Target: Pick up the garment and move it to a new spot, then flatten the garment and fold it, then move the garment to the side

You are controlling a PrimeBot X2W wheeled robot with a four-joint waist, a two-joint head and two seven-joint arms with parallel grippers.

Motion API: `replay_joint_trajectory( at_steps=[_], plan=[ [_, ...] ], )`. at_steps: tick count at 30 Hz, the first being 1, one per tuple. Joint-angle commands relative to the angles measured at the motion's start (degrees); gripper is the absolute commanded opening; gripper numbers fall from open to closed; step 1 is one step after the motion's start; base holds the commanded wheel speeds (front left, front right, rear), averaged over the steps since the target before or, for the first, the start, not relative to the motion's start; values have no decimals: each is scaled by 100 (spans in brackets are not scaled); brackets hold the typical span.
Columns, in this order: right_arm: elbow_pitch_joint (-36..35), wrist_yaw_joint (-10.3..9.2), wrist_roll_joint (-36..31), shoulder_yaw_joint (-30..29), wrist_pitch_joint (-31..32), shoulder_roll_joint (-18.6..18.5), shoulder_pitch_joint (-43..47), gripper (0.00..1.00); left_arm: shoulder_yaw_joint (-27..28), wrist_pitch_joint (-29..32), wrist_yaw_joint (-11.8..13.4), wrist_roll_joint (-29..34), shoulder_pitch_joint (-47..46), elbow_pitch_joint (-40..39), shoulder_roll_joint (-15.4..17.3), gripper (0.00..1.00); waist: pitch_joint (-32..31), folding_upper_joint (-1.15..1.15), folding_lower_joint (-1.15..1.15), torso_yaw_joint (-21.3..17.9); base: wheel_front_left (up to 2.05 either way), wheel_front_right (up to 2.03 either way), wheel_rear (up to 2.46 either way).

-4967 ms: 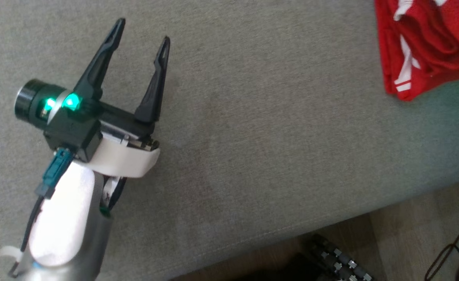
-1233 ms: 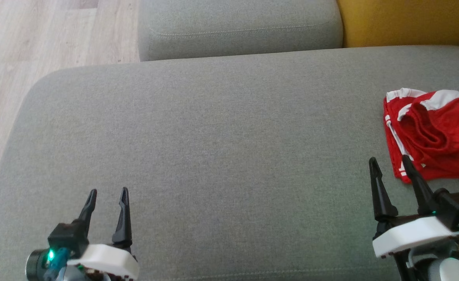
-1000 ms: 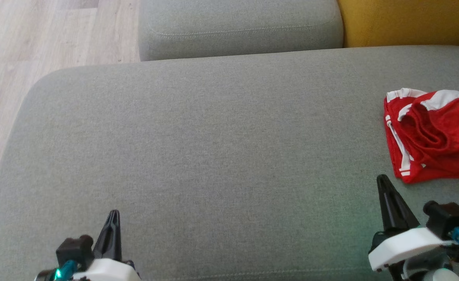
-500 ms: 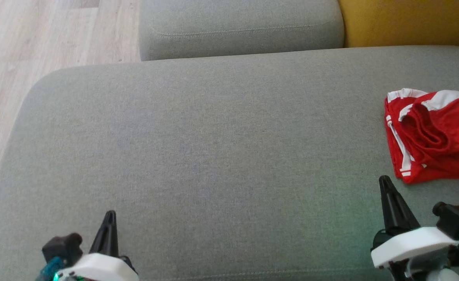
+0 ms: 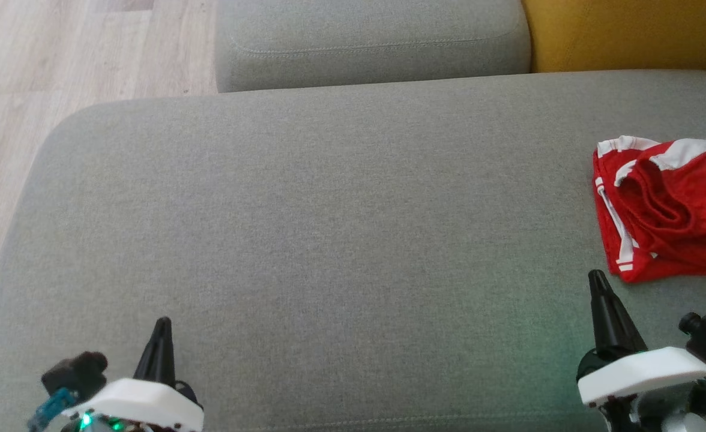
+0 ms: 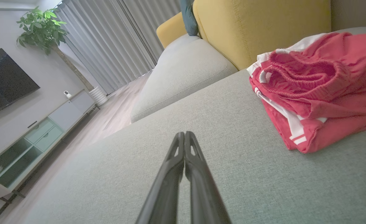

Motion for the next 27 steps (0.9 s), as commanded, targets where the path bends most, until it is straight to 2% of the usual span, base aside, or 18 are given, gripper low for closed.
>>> replay_joint_trajectory(
  at_steps=[1, 27],
  plan=[
    [-155, -1, 139, -8, 3, -103, -330, 0, 146, 21, -46, -112, -292, -164, 20, 0, 0, 0, 0, 1, 0, 0, 0],
    [168, -2, 1918, -80, 58, -146, -573, 0, 505, 420, -328, -1761, -543, -81, -87, 0, 17, 0, 0, 24, 0, 0, 0]
  ],
)
